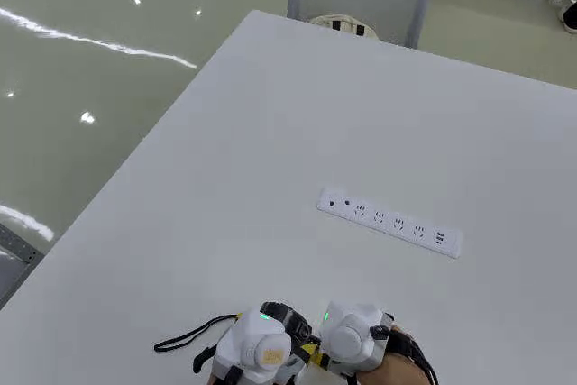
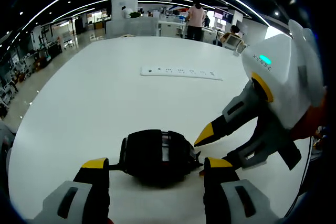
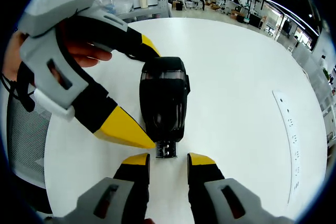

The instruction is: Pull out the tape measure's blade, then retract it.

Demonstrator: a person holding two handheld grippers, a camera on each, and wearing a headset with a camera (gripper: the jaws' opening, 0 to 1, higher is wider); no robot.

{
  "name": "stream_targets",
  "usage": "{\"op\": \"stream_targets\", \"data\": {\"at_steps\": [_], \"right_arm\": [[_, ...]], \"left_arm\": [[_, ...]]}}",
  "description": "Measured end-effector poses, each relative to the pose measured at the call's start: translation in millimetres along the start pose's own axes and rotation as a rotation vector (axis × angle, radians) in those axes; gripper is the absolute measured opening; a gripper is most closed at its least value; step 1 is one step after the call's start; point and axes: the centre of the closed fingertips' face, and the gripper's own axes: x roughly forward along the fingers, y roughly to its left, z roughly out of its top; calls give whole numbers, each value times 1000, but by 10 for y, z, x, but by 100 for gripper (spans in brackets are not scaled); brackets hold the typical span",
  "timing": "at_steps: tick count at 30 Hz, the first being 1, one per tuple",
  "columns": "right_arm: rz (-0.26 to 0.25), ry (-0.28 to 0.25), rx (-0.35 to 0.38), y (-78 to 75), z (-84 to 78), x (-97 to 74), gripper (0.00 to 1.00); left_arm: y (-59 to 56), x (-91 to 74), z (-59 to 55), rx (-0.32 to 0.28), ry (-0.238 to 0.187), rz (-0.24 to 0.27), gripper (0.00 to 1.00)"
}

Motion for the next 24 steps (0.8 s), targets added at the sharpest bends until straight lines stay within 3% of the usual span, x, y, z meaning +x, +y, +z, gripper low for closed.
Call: {"op": "stream_targets", "data": {"at_steps": [2, 9, 10, 12, 20, 24], "right_arm": [[-27, -21, 44, -2, -3, -77, 28], [-35, -32, 67, 15, -18, -115, 29], [-59, -52, 115, 50, -36, -210, 29], [-74, -64, 143, 54, -41, -252, 29], [-121, -100, 220, 114, -72, -448, 30], [-133, -114, 248, 160, -91, -518, 30]], "left_arm": [[31, -63, 33, -8, -12, 8, 71], [45, -79, 23, 0, -8, 13, 75], [61, -130, 18, -13, -15, 9, 76], [53, -164, 30, -15, -18, 7, 77], [56, -268, 53, -22, -38, 15, 87], [54, -307, 44, -25, -37, 13, 88]]}}
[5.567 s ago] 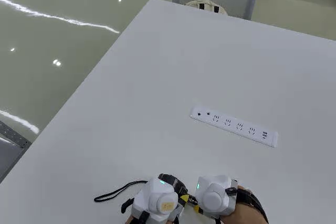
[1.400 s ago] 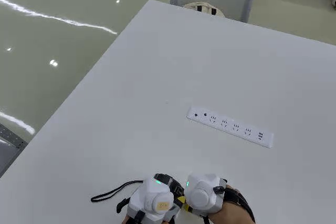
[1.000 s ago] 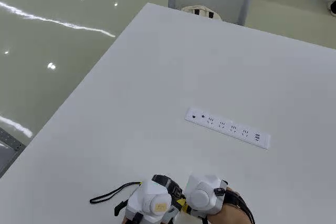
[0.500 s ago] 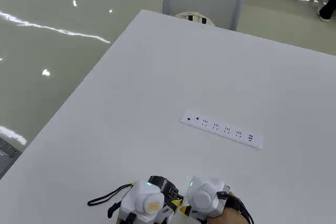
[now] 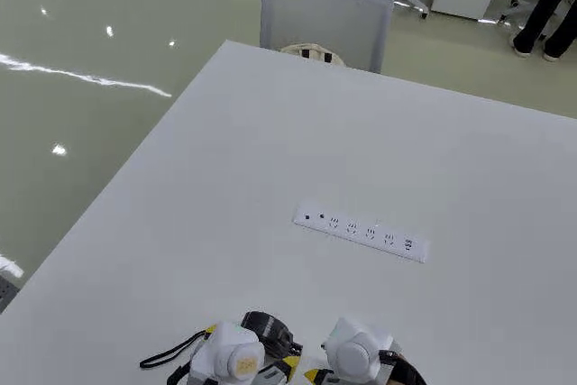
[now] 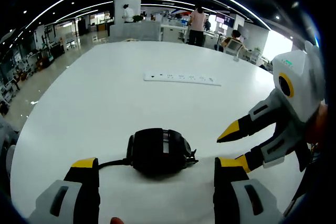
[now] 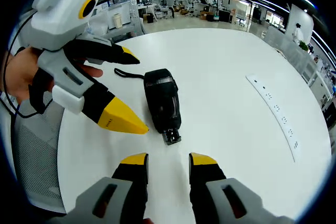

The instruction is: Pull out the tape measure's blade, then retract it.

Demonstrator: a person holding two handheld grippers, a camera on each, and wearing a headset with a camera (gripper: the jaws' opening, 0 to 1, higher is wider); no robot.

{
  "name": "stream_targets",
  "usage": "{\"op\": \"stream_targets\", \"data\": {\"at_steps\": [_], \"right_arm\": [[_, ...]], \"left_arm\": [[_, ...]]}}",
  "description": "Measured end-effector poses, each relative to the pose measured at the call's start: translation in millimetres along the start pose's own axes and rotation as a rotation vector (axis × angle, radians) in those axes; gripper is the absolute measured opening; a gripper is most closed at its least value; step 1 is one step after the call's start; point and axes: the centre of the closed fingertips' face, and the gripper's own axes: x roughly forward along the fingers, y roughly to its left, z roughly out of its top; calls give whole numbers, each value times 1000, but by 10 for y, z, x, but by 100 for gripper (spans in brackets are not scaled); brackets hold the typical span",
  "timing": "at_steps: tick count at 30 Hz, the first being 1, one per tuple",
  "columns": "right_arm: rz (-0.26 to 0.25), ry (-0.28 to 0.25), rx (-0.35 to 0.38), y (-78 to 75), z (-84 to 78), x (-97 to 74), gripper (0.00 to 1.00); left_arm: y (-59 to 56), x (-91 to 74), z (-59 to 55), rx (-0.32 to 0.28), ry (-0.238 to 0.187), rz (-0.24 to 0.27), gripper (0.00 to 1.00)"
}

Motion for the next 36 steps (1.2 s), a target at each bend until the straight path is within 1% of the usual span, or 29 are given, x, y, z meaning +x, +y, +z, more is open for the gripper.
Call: {"op": "stream_targets", "data": {"at_steps": [3, 10, 20, 24, 28, 30, 31, 32, 33, 36], "right_arm": [[-14, -8, 15, 23, -16, -60, 31], [-44, -31, 33, 80, 8, -204, 32], [-90, -78, 50, 191, 120, -440, 34], [-115, -94, 57, 227, 147, -541, 36], [-135, -103, 71, 257, 129, -621, 37], [-143, -105, 80, 268, 118, -652, 38], [-156, -110, 90, 285, 103, -707, 38], [-163, -112, 98, 292, 94, -727, 39], [-172, -116, 108, 304, 83, -754, 40], [-185, -121, 123, 355, 63, -810, 41]], "left_arm": [[-8, -56, 19, -1, -7, -2, 88], [-20, -159, 37, 4, -18, -8, 88], [-36, -314, 55, 23, -30, -23, 88], [-46, -369, 45, 28, -32, -32, 88], [-68, -430, 34, 33, -37, -43, 89], [-70, -441, 8, 41, -27, -46, 89], [-79, -473, -1, 50, -34, -54, 89], [-77, -484, -7, 58, -33, -54, 90], [-83, -501, -26, 73, -24, -62, 91], [-81, -537, -37, 81, -34, -71, 94]]}}
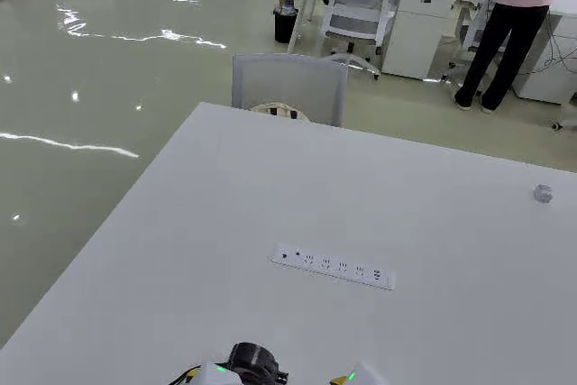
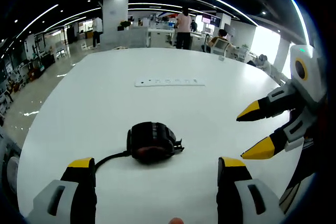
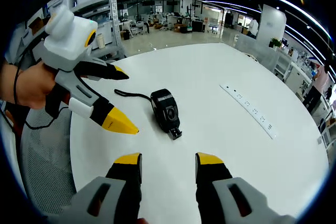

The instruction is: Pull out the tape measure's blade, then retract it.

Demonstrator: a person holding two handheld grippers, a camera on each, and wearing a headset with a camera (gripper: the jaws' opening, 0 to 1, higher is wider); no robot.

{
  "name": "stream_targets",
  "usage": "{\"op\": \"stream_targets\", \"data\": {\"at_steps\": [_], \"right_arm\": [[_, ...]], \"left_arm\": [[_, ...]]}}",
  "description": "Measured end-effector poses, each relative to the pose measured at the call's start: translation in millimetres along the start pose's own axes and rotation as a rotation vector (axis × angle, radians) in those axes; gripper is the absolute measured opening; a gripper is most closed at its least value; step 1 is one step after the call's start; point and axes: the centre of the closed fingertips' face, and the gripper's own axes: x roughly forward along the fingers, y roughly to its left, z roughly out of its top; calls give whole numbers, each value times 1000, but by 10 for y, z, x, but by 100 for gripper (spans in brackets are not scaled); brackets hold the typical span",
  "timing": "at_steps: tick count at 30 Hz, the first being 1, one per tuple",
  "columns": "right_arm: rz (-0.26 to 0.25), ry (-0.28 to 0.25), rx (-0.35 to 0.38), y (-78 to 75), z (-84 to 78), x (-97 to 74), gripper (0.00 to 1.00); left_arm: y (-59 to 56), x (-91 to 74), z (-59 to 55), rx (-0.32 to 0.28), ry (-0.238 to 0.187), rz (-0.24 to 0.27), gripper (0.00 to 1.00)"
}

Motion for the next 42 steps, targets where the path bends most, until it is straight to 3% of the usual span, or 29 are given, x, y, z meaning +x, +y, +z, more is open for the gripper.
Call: {"op": "stream_targets", "data": {"at_steps": [9, 17, 25, 34, 42], "right_arm": [[-51, -23, 75, 89, -36, -131, 48], [-108, -90, 155, 145, 14, -315, 62], [-159, -140, 192, 181, 77, -487, 67], [-183, -206, 231, 270, 168, -689, 74], [-185, -212, 234, 333, 183, -718, 79]], "left_arm": [[52, -111, -35, 24, -1, -24, 100], [187, -232, -36, 13, -9, -35, 100], [274, -360, -1, 10, -32, -43, 100], [316, -525, 17, 36, -48, -60, 100], [300, -574, 9, 48, -59, -75, 100]]}}
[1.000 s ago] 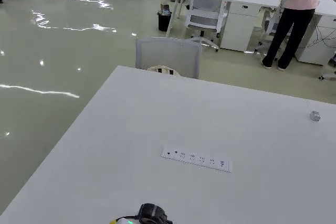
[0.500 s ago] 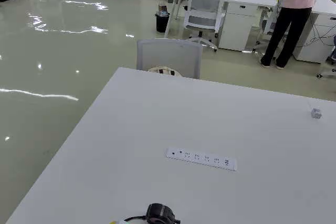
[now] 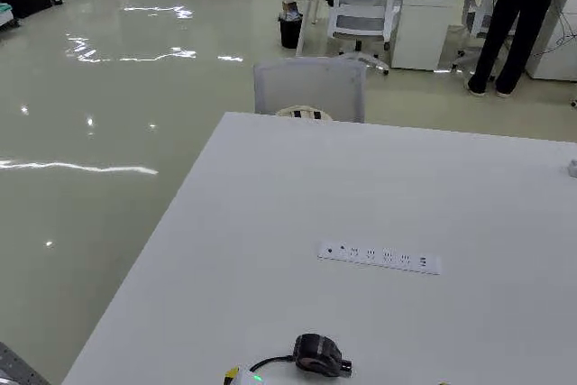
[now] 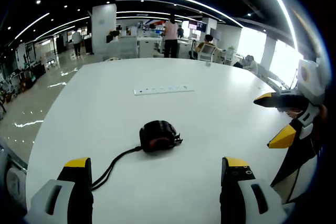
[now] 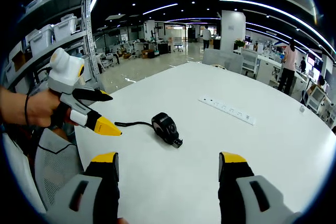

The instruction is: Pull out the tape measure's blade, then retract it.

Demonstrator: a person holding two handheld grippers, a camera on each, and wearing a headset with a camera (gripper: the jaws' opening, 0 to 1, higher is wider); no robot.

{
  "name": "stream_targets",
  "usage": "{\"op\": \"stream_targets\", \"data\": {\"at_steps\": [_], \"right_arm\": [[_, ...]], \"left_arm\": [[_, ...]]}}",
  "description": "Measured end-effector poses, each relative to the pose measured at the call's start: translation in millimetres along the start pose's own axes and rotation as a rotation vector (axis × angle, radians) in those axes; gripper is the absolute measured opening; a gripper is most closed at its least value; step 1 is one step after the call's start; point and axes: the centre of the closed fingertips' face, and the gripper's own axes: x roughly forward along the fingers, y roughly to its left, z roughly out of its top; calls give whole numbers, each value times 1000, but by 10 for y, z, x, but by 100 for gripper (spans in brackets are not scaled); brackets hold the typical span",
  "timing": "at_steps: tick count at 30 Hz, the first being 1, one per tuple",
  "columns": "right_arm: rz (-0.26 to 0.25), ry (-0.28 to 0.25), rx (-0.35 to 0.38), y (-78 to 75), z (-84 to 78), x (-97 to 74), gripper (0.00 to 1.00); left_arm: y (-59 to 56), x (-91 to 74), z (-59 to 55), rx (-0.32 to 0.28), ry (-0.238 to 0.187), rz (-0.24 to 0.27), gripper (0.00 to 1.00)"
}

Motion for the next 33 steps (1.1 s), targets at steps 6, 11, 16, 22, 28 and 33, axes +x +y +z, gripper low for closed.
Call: {"op": "stream_targets", "data": {"at_steps": [6, 11, 16, 22, 28, 33], "right_arm": [[-50, -64, 68, 26, 64, -119, 82], [-84, -84, 71, 5, 74, -201, 83], [-125, -59, 8, -46, 48, -260, 79], [-167, -21, 41, -109, 10, -508, 82], [-189, -4, 80, -59, -45, -681, 85], [-201, 6, 94, 2, -117, -737, 82]], "left_arm": [[-18, -163, -19, -26, -8, -39, 100], [-8, -228, -11, -42, -14, -39, 100], [-16, -247, -12, -43, -13, -42, 100], [-31, -429, 26, -29, -13, -36, 100], [12, -547, 60, -11, -22, -37, 100], [37, -607, 75, -25, -31, -35, 100]]}}
